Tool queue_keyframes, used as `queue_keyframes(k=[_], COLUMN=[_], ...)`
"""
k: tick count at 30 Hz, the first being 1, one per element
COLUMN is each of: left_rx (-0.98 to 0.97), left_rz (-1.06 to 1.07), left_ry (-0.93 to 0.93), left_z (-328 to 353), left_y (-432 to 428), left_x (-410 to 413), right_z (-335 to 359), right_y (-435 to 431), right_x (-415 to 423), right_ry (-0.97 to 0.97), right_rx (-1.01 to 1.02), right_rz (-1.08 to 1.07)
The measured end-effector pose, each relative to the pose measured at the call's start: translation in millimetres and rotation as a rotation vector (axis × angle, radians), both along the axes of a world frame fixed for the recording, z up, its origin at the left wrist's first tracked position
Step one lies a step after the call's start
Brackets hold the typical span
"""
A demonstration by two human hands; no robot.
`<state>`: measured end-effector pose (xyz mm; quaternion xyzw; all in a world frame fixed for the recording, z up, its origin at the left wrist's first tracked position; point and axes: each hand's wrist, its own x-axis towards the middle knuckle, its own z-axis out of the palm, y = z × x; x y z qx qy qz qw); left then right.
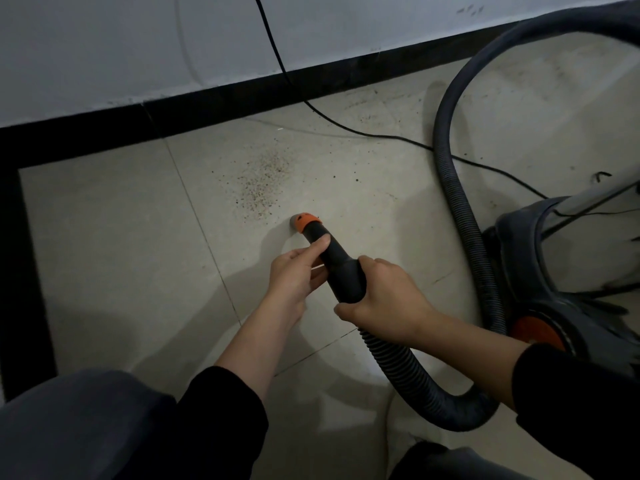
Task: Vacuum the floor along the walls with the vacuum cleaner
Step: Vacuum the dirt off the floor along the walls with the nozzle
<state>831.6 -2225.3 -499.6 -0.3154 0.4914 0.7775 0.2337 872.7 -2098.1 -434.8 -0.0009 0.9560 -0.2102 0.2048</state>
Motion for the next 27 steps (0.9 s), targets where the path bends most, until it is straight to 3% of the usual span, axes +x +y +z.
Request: queue_keyframes(k=[27], left_rx=[-0.035], left_rz=[0.201], left_ry=[-0.023], left_z=[9.6], left_y=[-52.3], left_x=[11.1], right_z=[-2.7], right_y=[-41.1], right_x=[-15.5], right_ry=[0.007], right_rx=[-0.062], right_rz=[0.211])
